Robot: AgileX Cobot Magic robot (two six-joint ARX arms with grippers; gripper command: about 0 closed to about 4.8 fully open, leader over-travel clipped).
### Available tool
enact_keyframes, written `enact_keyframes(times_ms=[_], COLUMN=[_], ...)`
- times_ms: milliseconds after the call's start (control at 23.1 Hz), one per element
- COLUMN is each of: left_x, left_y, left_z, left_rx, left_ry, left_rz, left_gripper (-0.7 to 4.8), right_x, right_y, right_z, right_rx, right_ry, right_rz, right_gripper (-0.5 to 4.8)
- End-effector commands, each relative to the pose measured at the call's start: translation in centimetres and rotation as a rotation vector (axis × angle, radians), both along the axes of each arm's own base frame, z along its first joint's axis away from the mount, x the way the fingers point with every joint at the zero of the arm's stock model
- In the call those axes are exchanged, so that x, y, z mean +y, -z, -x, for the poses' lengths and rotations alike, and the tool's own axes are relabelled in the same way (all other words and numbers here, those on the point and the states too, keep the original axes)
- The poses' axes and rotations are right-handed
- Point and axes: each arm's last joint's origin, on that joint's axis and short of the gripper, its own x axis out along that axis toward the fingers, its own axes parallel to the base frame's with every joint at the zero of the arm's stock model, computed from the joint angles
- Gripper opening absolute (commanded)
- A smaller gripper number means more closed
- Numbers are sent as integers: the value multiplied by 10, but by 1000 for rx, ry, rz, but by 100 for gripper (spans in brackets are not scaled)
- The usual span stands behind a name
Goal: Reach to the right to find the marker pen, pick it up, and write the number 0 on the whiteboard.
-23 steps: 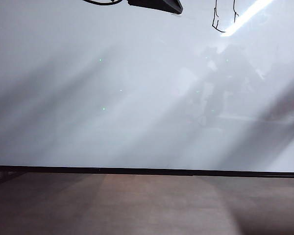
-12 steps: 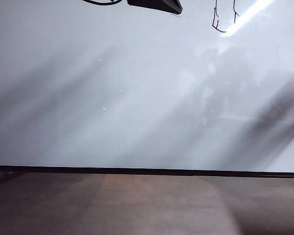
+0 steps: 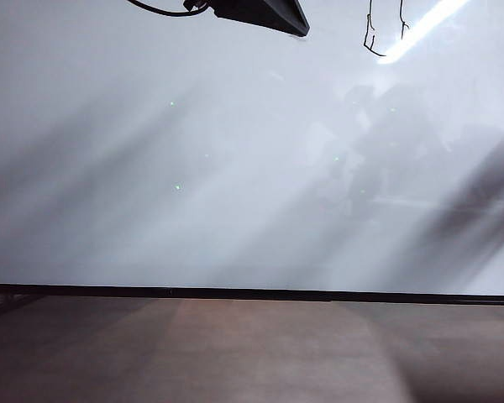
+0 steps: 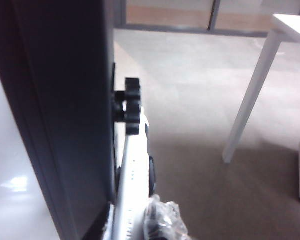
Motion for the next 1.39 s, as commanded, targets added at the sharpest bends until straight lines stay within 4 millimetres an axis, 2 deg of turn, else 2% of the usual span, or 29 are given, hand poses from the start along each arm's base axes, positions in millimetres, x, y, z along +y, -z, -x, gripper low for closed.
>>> enact_keyframes(times_ms=[43, 173, 520, 737, 910, 953, 997, 1170, 1387], left_x=[0, 1, 1, 1, 3, 5, 6, 7, 9], left_y=[-1, -1, 1, -1, -8, -13, -15, -12, -15], left_z=[0, 0, 1, 0, 3, 5, 6, 7, 9], left_rx=[-8, -7, 7, -5, -29, -50, -54, -34, -36], left_ry=[-4, -4, -3, -3, -2, -2, 0, 0, -2], left_rz=[7, 6, -10, 0, 22, 42, 47, 31, 35], left_gripper=[-5, -5, -5, -5, -5, -5, -5, -5, -5], right_x=[-1, -2, -1, 0, -5, -10, -12, -15, -15], right_y=[-2, 9, 15, 3, -39, -57, -61, -53, -58], right_z=[-7, -7, -6, -7, 4, 11, 13, 16, 16], right_rx=[63, 127, 172, 91, 1, -31, -45, 20, 2], right_ry=[3, -1, -11, -42, -15, -2, -12, -5, 11], right_rz=[-16, -19, -18, -18, 3, 15, 18, -33, -22], right_gripper=[-6, -6, -6, -6, -6, -6, -6, -6, -6])
